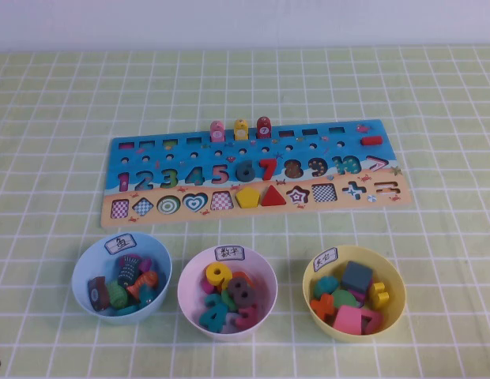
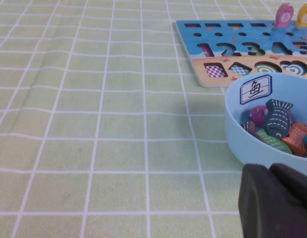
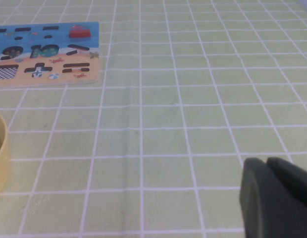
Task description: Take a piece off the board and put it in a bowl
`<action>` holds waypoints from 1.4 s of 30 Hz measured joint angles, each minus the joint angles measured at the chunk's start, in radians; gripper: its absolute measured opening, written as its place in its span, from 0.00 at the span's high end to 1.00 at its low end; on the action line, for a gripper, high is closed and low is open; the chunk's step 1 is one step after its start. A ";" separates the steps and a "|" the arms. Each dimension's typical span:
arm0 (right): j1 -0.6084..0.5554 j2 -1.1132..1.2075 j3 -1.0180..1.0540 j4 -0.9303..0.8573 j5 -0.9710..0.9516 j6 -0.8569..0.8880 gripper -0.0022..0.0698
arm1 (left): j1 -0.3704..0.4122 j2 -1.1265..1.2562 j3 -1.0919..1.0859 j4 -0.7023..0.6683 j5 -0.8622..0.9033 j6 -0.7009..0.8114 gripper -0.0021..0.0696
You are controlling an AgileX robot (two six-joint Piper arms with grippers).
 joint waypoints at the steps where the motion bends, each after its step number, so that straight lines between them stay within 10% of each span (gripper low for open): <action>1: 0.000 0.000 0.000 0.000 0.000 0.000 0.99 | 0.000 0.000 0.000 0.000 0.000 0.000 0.98; 15: 0.000 0.000 0.000 0.146 -0.002 0.002 0.99 | 0.000 0.000 0.000 0.000 0.000 0.000 0.98; 25: 0.000 0.000 0.000 1.060 -0.086 0.003 0.99 | 0.000 0.000 0.000 0.000 0.000 0.000 0.98; 42: 0.000 0.000 -0.004 0.969 -0.024 -0.133 0.99 | 0.000 0.000 0.000 0.000 0.000 0.000 0.98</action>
